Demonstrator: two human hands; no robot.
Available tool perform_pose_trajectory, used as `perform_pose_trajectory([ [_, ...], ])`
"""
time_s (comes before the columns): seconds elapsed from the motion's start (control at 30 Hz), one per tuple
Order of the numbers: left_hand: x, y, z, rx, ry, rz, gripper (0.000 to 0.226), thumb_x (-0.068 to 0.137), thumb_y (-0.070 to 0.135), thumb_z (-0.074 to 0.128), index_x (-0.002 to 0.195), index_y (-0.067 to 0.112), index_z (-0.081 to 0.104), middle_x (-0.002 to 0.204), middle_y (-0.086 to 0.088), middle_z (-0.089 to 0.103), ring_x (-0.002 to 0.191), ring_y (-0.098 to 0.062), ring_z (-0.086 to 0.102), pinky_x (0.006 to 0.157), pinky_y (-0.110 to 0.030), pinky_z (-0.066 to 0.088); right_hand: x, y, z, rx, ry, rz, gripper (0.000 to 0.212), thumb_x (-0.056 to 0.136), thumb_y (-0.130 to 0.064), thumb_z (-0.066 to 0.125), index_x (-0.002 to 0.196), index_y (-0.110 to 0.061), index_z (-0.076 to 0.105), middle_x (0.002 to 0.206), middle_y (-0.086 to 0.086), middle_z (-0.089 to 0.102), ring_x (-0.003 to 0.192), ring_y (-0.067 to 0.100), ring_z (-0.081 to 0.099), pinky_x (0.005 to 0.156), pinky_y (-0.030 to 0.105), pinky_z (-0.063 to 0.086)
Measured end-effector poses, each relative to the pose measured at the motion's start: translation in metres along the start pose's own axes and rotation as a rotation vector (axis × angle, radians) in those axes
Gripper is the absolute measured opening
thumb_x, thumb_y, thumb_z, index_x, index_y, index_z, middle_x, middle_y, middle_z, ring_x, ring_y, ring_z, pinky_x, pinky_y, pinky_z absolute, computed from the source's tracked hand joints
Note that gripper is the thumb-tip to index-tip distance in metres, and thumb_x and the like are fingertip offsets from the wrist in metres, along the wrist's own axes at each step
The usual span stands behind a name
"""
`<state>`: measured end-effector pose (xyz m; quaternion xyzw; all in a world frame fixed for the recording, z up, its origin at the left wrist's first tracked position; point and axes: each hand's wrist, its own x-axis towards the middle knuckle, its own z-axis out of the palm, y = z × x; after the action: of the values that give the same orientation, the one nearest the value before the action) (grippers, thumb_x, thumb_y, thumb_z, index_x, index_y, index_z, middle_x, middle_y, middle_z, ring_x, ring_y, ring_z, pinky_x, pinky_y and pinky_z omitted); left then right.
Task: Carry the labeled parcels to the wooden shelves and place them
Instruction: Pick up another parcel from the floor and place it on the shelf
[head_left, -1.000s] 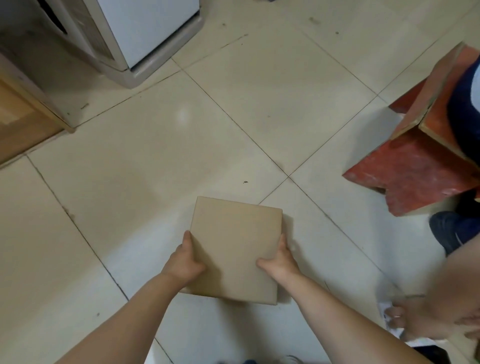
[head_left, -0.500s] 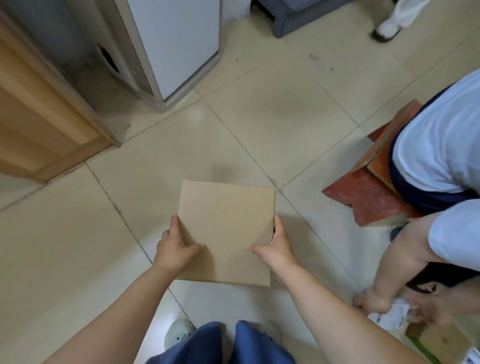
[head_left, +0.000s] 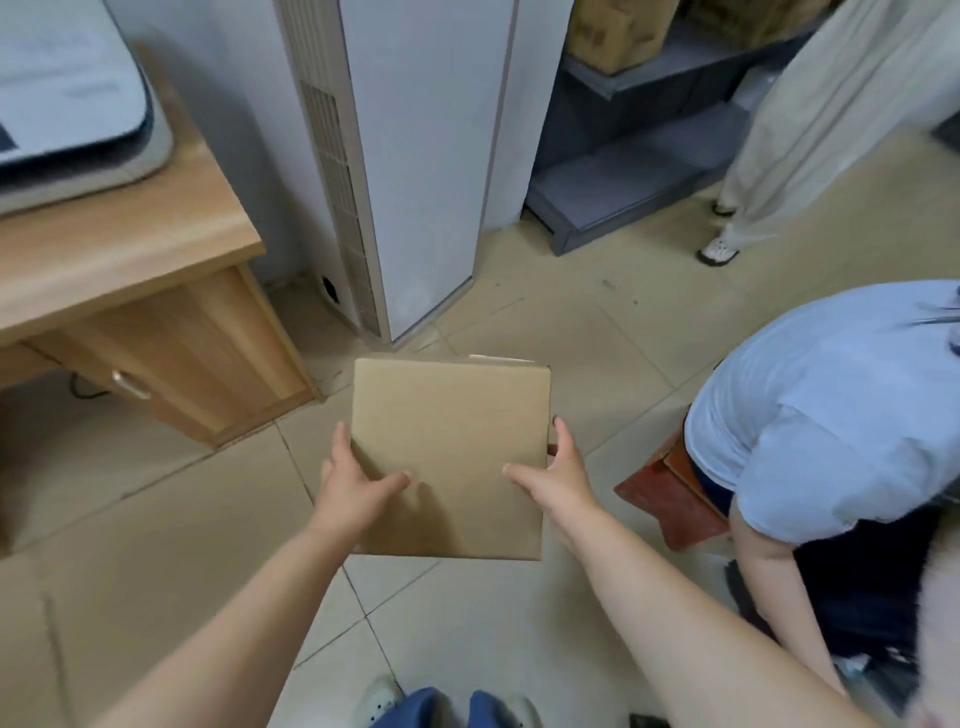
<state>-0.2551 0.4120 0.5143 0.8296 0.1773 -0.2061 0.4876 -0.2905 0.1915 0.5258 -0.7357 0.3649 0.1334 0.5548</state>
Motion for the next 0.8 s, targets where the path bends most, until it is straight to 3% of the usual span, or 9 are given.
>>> perform_pose_trajectory([
  [0.1, -0.027, 0.034, -0.03, 0.003, -0.001, 0.017, 0.104, 0.072, 0.024, 0.076, 0.148, 0.025, 0.005, 0.145, -0.018, 0.027, 0.132, -0.035, 0.032, 0.108, -0.046, 0.031, -0.03, -0.041, -0.016, -0.019, -0.036, -0.013, 0.101, 0.065, -0.025, 0.075, 0.146, -0.034, 0.015, 0.127, -0.002, 0.033, 0.116, 0.024, 0.05, 0.098, 0.04, 0.046],
  [0.2, -0.047, 0.056, -0.054, 0.012, -0.007, 0.013, 0.104, 0.074, 0.026, 0.075, 0.147, 0.028, 0.001, 0.146, -0.017, 0.023, 0.131, -0.037, 0.032, 0.106, -0.046, 0.032, -0.052, -0.071, -0.025, -0.034, -0.081, -0.011, 0.091, 0.064, -0.037, 0.074, 0.14, -0.041, 0.024, 0.13, 0.006, 0.041, 0.109, 0.025, 0.053, 0.09, 0.041, 0.047],
  [0.3, -0.065, 0.078, -0.08, 0.035, -0.023, 0.045, 0.105, 0.074, 0.028, 0.074, 0.147, 0.031, -0.001, 0.142, -0.018, 0.023, 0.128, -0.038, 0.034, 0.105, -0.047, 0.033, -0.078, -0.098, -0.038, 0.022, -0.133, -0.004, 0.081, 0.072, -0.048, 0.068, 0.14, -0.04, 0.024, 0.137, 0.003, 0.042, 0.11, 0.023, 0.05, 0.082, 0.041, 0.039],
  [0.4, -0.079, 0.095, -0.102, 0.025, -0.05, 0.091, 0.097, 0.074, 0.026, 0.074, 0.145, 0.031, 0.009, 0.139, -0.016, 0.027, 0.124, -0.035, 0.037, 0.103, -0.047, 0.034, -0.098, -0.117, -0.05, 0.062, -0.15, -0.014, 0.078, 0.075, -0.057, 0.062, 0.141, -0.038, 0.023, 0.145, -0.004, 0.041, 0.121, 0.025, 0.046, 0.093, 0.051, 0.035],
  [0.53, -0.095, 0.116, -0.122, -0.052, -0.082, 0.159, 0.085, 0.074, 0.03, 0.074, 0.142, 0.022, 0.023, 0.138, -0.01, 0.031, 0.125, -0.031, 0.038, 0.103, -0.046, 0.037, -0.119, -0.138, -0.059, 0.06, -0.12, -0.007, 0.081, 0.071, -0.071, 0.053, 0.139, -0.035, 0.028, 0.147, -0.006, 0.04, 0.13, 0.024, 0.042, 0.091, 0.051, 0.037],
  [0.67, -0.103, 0.133, -0.136, -0.173, -0.103, 0.205, 0.062, 0.077, 0.032, 0.072, 0.126, 0.007, 0.043, 0.121, -0.008, 0.052, 0.101, -0.019, 0.054, 0.082, -0.031, 0.046, -0.132, -0.155, -0.062, 0.128, -0.102, 0.0, 0.08, 0.075, -0.075, 0.043, 0.139, -0.029, 0.03, 0.145, -0.002, 0.042, 0.127, 0.024, 0.046, 0.091, 0.052, 0.041],
  [0.8, -0.102, 0.14, -0.147, -0.307, -0.118, 0.166, 0.062, 0.085, 0.047, 0.055, 0.134, 0.018, 0.03, 0.118, -0.001, 0.046, 0.107, -0.023, 0.048, 0.095, -0.04, 0.041, -0.139, -0.166, -0.061, 0.187, -0.083, 0.004, 0.072, 0.079, -0.073, 0.037, 0.135, -0.028, 0.033, 0.135, 0.0, 0.047, 0.118, 0.027, 0.051, 0.091, 0.054, 0.041],
])
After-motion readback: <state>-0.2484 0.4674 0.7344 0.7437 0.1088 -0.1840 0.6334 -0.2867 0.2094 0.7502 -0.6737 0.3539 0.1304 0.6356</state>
